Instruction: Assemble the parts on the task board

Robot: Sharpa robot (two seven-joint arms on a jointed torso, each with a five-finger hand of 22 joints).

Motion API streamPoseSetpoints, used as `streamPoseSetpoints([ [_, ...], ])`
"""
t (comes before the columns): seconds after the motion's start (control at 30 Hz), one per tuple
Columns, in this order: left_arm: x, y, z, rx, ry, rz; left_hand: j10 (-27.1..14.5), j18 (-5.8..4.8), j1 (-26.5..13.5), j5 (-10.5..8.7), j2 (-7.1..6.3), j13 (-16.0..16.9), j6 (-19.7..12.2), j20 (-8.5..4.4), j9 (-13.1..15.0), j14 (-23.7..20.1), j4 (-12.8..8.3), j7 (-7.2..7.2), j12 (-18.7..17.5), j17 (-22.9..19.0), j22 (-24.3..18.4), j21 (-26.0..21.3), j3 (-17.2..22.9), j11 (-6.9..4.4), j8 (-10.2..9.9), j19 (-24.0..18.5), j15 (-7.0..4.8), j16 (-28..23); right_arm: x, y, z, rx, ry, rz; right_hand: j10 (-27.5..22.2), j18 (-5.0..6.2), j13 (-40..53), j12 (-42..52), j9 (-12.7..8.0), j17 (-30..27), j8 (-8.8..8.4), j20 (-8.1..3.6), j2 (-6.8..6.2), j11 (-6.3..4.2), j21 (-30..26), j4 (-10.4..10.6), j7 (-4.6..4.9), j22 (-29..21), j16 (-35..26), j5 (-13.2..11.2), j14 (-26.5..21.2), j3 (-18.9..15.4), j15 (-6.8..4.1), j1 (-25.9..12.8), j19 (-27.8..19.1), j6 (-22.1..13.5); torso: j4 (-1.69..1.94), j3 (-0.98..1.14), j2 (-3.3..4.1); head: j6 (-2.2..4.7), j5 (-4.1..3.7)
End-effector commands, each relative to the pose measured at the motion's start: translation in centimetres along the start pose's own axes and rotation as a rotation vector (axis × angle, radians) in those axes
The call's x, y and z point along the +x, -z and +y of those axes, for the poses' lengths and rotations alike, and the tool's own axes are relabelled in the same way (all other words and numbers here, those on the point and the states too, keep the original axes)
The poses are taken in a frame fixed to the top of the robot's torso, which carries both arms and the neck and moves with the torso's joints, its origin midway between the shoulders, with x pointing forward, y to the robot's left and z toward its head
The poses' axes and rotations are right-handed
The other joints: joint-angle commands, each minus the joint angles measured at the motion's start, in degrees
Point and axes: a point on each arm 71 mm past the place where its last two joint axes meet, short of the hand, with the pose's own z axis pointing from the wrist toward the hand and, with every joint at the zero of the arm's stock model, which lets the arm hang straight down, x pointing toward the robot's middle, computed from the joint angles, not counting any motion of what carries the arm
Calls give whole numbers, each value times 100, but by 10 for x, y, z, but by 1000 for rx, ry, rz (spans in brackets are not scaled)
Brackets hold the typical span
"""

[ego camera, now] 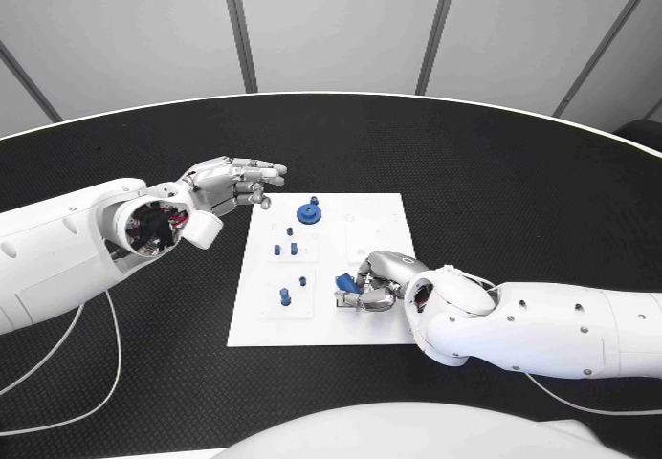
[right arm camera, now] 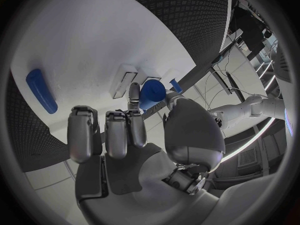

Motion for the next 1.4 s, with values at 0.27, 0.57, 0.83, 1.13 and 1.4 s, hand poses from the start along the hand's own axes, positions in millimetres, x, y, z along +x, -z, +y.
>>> streamPoseSetpoints([
  [0.27, 0, 0, 0, -4, 0, 2, -48, 42, -35, -9, 7, 10, -15, 38, 9, -22, 44, 27, -17, 1, -9, -21, 10, -8, -22, 15, 16, -11, 0, 2, 2, -13, -2, -1, 508, -118, 1347, 188, 44, 1507, 192, -77, 369, -94, 176, 21, -89, 1399, 69, 266, 604, -77, -94, -373, 561, 94, -1, 3, -2, -5, -16],
  [0.57, 0, 0, 1, -8, 0, 6, -49, 41, -42, -10, 8, 11, -15, 39, 9, -22, 54, 27, -17, 1, -12, -24, 7, -7, -24, 17, 17, -11, 0, 2, 0, -5, 7, 9, 523, -126, 1368, 213, 35, 1507, 243, -87, 442, -106, 214, 21, -103, 1417, 69, 361, 604, -134, -106, -559, 569, 100, -5, -1, -5, -10, -17],
  [0.83, 0, 0, 1, -10, 0, 7, -49, 41, -42, -10, 8, 11, -15, 39, 9, -22, 54, 27, -17, 1, -12, -24, 7, -7, -24, 17, 17, -11, 0, 0, -5, 17, 17, 15, 517, -124, 1359, 198, 27, 1507, 257, -89, 394, -105, 200, 18, -101, 1412, 69, 313, 604, -199, -106, -640, 566, 86, -1, 1, -4, -17, -29],
  [1.13, 0, 0, 1, -12, 0, 8, -55, 41, -52, -10, 5, 11, -18, 40, 10, -24, 67, 28, -17, 1, -18, -32, 2, -6, -28, 19, 19, -12, 0, 0, -5, 19, 20, 18, 513, -120, 1354, 187, 16, 1507, 279, -89, 357, -102, 183, 24, -98, 1406, 69, 223, 604, -288, -103, -767, 562, 69, -2, 2, -1, -16, -26],
  [1.4, 0, 0, 1, -12, 0, 6, -55, 41, -52, -10, 5, 11, -18, 40, 10, -24, 67, 28, -17, 1, -18, -32, 2, -6, -28, 19, 19, -12, 0, 0, -3, 11, 17, 14, 501, -114, 1340, 153, -36, 1507, 370, -84, 377, -93, 152, 30, -89, 1399, 69, -828, 604, -692, -96, -1374, 555, 24, -5, 1, -2, -15, -28],
])
